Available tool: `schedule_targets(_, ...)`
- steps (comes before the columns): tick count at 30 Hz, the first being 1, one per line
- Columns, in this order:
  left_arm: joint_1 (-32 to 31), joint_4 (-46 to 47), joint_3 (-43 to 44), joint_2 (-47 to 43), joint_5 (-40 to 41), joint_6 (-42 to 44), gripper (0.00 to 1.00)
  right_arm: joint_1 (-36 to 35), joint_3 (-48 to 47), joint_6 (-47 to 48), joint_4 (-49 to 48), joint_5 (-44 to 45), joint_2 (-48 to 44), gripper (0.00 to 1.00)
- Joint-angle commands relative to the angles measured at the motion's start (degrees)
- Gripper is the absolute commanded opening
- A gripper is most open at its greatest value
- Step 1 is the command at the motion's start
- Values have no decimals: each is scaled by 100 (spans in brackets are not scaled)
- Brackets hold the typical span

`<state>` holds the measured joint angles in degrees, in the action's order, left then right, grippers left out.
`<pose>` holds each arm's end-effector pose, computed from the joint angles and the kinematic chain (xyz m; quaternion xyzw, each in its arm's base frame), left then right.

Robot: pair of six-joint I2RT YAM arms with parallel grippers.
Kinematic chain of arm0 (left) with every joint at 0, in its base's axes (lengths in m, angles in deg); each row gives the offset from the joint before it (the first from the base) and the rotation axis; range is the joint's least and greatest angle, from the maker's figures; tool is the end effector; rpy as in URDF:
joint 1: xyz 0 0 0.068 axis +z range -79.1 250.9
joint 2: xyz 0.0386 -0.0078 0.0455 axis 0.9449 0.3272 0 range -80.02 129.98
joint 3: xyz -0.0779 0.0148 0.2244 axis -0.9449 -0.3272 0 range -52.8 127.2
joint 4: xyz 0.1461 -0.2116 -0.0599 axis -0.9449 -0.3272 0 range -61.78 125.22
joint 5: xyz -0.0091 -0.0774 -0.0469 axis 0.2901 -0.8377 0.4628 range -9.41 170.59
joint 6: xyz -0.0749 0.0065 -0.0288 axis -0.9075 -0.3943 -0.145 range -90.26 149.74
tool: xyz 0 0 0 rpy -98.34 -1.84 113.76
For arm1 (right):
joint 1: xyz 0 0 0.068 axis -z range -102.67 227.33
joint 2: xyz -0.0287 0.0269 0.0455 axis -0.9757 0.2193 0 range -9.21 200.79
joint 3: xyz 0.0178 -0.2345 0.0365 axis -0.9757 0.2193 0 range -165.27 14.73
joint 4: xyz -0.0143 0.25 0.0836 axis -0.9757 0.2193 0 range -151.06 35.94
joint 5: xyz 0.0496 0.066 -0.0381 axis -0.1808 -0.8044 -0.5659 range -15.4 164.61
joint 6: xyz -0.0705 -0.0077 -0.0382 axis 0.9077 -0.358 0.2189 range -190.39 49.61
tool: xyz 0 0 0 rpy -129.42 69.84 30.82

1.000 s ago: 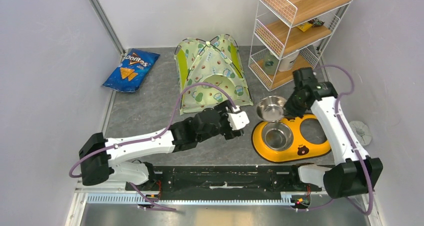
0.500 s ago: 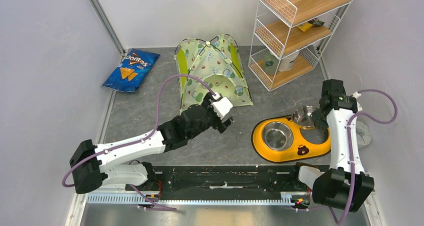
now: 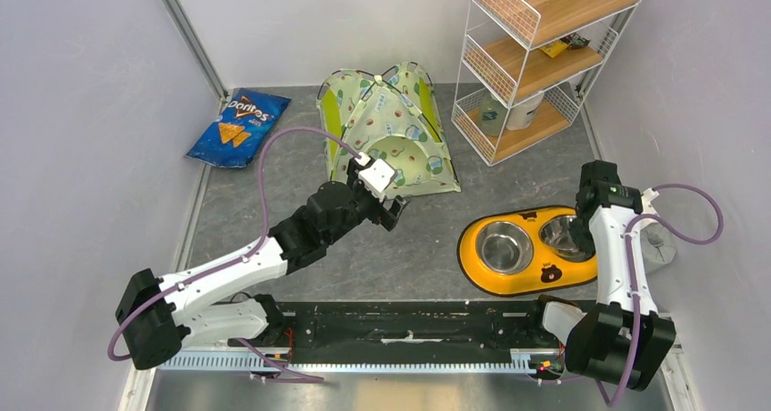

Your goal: Set up the pet tent

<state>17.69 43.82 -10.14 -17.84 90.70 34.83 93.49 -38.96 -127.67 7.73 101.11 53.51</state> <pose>0.1938 -0.2387 0.2619 0.3251 0.6982 -0.1966 0.6068 0.1818 -0.0851 0.2032 0.5982 0.7612 -0.1772 0.1768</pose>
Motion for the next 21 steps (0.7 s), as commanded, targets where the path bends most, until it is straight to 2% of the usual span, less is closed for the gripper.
schedule_targets(1,106,320,-38,-139,-195,-339,96,92,158,-64,-325,502,8,15)
schedule_targets(4,168,326,-30,-131,-253,-377,96,106,259,185,-720,402,106,20)
schedule_targets(8,230,328,-13,-119,-319,-385,96,116,284,353,-958,237,170,21)
schedule_targets(10,256,342,-3,-118,-333,-398,96,120,263,427,-950,246,204,30)
schedule_targets(12,283,361,-3,-106,-347,-412,96,122,207,428,-888,331,226,50)
schedule_targets(15,319,370,15,-89,-377,-449,96,118,62,493,-791,423,233,71)
schedule_targets(17,344,364,32,-77,-385,-452,96,124,-68,550,-711,454,224,80)
schedule_targets(21,420,96,170,-50,-259,-769,96,115,-434,821,-495,481,189,90)
